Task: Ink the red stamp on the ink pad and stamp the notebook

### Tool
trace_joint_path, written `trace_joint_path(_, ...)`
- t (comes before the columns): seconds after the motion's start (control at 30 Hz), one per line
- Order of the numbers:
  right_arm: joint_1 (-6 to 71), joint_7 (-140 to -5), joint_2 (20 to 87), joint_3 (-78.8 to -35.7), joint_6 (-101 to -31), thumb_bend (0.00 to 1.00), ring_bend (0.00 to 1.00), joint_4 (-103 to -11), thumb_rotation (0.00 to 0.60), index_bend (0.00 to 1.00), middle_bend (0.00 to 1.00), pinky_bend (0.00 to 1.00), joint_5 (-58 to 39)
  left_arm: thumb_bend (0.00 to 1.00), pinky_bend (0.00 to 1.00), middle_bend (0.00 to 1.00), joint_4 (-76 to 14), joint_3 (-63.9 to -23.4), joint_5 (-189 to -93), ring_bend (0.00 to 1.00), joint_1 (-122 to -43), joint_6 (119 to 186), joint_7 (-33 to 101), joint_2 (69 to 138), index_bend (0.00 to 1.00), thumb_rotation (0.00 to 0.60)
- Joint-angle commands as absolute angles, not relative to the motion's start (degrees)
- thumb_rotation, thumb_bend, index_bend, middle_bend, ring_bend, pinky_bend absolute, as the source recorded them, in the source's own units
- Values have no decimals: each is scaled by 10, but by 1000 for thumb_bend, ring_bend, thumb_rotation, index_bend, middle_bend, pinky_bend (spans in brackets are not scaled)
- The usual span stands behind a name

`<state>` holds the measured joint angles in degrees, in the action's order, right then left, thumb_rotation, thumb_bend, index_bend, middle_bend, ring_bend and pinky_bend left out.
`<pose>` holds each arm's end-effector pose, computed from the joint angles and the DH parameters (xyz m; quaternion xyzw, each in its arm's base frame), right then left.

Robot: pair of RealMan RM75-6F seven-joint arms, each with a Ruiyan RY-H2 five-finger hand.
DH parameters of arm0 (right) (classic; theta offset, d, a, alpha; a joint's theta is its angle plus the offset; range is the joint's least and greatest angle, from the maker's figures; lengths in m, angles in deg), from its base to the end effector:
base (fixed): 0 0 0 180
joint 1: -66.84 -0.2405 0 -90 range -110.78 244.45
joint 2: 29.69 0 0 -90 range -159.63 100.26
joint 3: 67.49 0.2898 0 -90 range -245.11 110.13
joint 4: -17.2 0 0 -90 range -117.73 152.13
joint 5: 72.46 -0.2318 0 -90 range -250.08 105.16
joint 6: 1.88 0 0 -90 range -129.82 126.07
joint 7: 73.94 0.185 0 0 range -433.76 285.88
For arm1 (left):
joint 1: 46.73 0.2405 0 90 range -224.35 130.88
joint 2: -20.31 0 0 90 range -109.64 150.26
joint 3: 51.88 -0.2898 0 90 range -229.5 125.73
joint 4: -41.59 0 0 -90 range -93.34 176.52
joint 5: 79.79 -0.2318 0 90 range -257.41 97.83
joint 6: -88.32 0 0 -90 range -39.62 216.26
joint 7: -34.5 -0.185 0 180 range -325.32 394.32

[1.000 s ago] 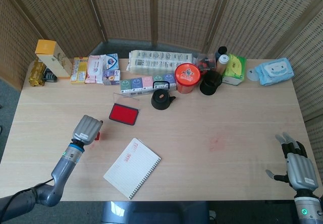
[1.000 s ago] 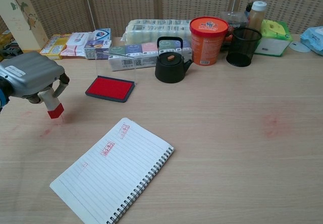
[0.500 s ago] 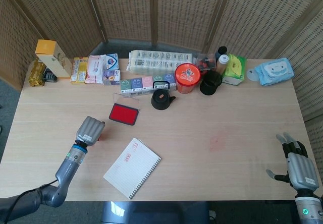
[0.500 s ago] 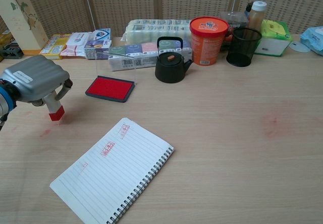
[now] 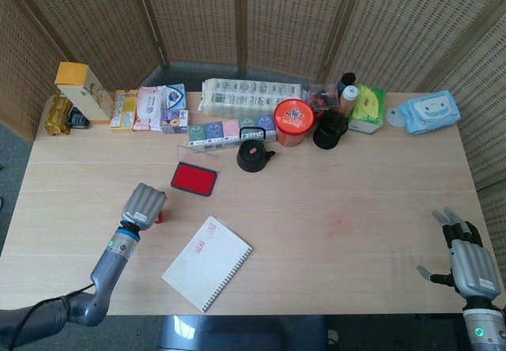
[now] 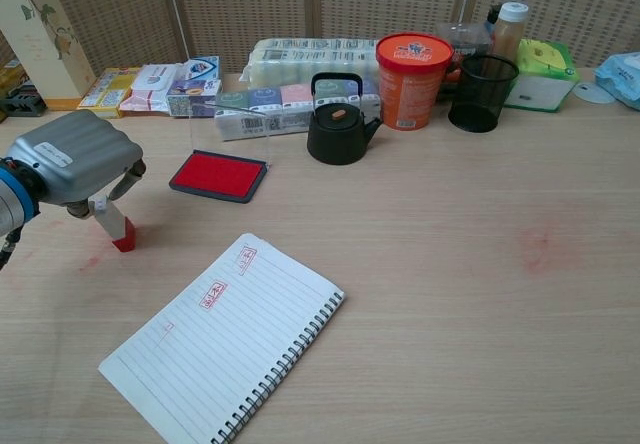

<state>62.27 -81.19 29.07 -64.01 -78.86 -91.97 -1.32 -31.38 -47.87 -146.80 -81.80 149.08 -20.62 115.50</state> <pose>-0.3403 -0.2149 0.1448 0.5404 -0.5109 0.3224 0.5856 -0.2448 0.3777 -0.0770 -0.8120 -0.1276 -0.1574 0.5473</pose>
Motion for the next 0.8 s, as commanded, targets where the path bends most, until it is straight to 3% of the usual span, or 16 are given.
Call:
trace_joint_path(0.03,623,-812,291,-640,-789,31,0,-920,600,0,0,0,-13,235,1000,1000,-316,-479,-1466,1000,-819,1492,-206,1154,611,600)
trace_joint_path(0.33,623,-812,291,-641,-789,31,0,-920,600,0,0,0,-12,214,1000,1000,-335,-477,-1465,1000,-819,1505,-200,1140,588,600)
trace_joint_path(0.5,623,-815,291,-642,-790,31,0,-922,600,0,0,0,-9,213,1000,1000,-390,-473,-1475,1000,-810,1533,-188,1099,572,600)
trace_joint_path(0.63,624,-813,290,-643,-793,31,0,-924,600,0,0,0,-7,169,1000,991,-460,-476,-1499,997,-791,1564,-147,1042,446,600)
trace_joint_path(0.7,625,-812,289,-643,-795,31,0,-925,600,0,0,0,-4,126,936,846,-506,-482,-1513,872,-771,1581,-101,997,316,600)
trace_joint_path(0.77,626,-811,288,-644,-797,31,0,-926,600,0,0,0,-1,71,724,488,-540,-489,-1528,550,-754,1595,-57,959,149,600)
trace_joint_path(0.8,627,-811,288,-644,-798,31,0,-927,600,0,0,0,2,53,649,387,-553,-492,-1536,460,-743,1608,-31,943,104,600)
